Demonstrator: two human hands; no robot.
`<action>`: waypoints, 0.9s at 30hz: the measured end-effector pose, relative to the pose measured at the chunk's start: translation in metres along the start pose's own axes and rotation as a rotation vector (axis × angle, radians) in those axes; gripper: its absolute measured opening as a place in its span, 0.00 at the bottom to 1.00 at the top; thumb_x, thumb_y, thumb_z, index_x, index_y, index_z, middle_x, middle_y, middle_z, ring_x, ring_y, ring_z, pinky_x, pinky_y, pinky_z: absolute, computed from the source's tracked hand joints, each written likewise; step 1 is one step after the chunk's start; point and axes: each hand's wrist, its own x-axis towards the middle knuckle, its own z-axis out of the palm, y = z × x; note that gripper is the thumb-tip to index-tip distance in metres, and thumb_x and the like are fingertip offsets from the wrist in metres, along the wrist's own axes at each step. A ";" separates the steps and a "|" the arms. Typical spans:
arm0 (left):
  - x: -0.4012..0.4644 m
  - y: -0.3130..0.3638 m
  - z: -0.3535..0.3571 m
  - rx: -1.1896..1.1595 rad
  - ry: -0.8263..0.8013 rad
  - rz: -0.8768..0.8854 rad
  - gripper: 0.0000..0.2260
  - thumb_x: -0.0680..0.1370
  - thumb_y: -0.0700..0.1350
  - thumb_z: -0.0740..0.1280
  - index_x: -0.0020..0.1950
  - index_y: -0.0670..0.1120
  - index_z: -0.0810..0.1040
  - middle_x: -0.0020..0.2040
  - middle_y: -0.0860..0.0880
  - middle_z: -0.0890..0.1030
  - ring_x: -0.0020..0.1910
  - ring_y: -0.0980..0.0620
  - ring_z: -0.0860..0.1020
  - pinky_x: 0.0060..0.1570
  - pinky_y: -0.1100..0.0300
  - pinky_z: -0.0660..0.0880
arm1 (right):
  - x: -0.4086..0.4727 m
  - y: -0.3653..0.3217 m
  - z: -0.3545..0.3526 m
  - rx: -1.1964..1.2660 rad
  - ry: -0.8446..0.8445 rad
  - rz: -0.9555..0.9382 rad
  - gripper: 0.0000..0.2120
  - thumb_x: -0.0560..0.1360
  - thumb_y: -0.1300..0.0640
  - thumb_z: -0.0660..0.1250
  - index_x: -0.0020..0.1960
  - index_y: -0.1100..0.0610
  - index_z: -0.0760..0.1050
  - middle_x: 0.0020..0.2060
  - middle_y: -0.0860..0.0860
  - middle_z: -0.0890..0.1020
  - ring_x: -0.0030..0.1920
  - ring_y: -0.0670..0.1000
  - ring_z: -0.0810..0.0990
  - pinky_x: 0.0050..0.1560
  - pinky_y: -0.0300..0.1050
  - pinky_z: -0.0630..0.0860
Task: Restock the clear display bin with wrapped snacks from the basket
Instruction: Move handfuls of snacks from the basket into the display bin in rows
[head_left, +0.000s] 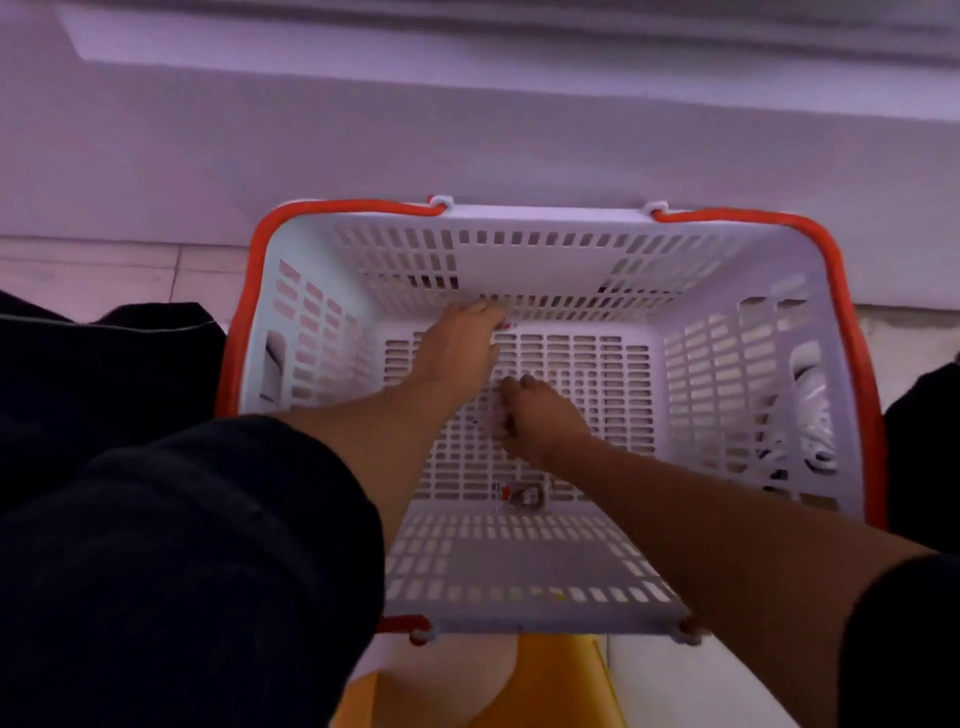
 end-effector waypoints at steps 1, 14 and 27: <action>0.000 0.001 0.007 0.031 -0.042 -0.019 0.22 0.77 0.38 0.68 0.71 0.48 0.73 0.70 0.49 0.74 0.67 0.44 0.69 0.62 0.50 0.72 | 0.000 0.005 -0.002 0.055 -0.052 -0.019 0.22 0.70 0.52 0.71 0.59 0.59 0.69 0.54 0.59 0.77 0.55 0.61 0.77 0.48 0.52 0.75; -0.002 0.000 0.032 0.253 -0.165 -0.082 0.17 0.75 0.32 0.66 0.63 0.43 0.72 0.62 0.42 0.74 0.60 0.41 0.72 0.53 0.49 0.71 | -0.021 0.000 0.001 0.022 -0.398 -0.093 0.19 0.63 0.60 0.77 0.30 0.53 0.65 0.31 0.50 0.72 0.34 0.51 0.71 0.32 0.41 0.67; 0.001 -0.004 0.029 0.328 -0.114 -0.173 0.17 0.75 0.31 0.67 0.63 0.40 0.76 0.70 0.42 0.69 0.67 0.41 0.67 0.59 0.48 0.71 | -0.007 -0.009 -0.001 -0.133 -0.597 -0.025 0.21 0.65 0.51 0.78 0.55 0.58 0.81 0.51 0.52 0.82 0.49 0.52 0.81 0.44 0.43 0.77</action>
